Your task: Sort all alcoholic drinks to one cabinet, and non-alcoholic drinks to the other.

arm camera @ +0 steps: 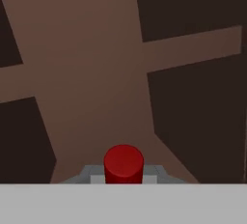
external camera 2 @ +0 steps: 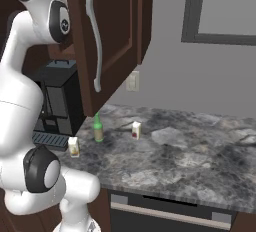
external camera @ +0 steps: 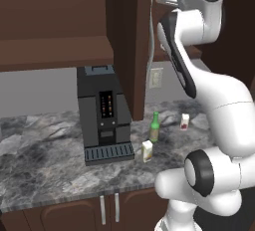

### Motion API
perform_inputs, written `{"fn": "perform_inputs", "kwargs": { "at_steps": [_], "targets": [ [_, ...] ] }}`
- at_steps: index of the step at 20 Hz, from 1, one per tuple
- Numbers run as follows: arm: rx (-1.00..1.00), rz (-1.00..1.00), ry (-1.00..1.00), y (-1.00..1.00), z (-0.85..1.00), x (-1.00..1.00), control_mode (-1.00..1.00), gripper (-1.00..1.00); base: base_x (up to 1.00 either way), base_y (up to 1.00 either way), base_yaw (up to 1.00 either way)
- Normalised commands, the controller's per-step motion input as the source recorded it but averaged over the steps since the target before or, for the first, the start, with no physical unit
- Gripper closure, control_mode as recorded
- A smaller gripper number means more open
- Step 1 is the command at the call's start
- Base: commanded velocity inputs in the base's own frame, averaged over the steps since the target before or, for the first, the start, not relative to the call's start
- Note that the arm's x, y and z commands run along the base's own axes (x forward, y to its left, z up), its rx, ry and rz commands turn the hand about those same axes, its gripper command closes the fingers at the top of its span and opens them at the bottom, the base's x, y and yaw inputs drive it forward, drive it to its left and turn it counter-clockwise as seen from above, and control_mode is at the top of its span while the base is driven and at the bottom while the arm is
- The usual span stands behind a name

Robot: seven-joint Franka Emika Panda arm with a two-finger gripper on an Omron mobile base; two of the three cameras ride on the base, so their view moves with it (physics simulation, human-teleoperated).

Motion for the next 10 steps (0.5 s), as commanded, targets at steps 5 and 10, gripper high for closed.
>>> {"fn": "perform_inputs", "kwargs": {
  "at_steps": [5,10],
  "targets": [
    [0.00,0.00,-0.06,0.00,-0.02,0.08,-1.00,1.00,0.00,0.00,0.00],
    [0.00,0.00,-0.04,0.00,-0.07,0.10,-1.00,1.00,0.00,0.00,0.00]
  ]
}}
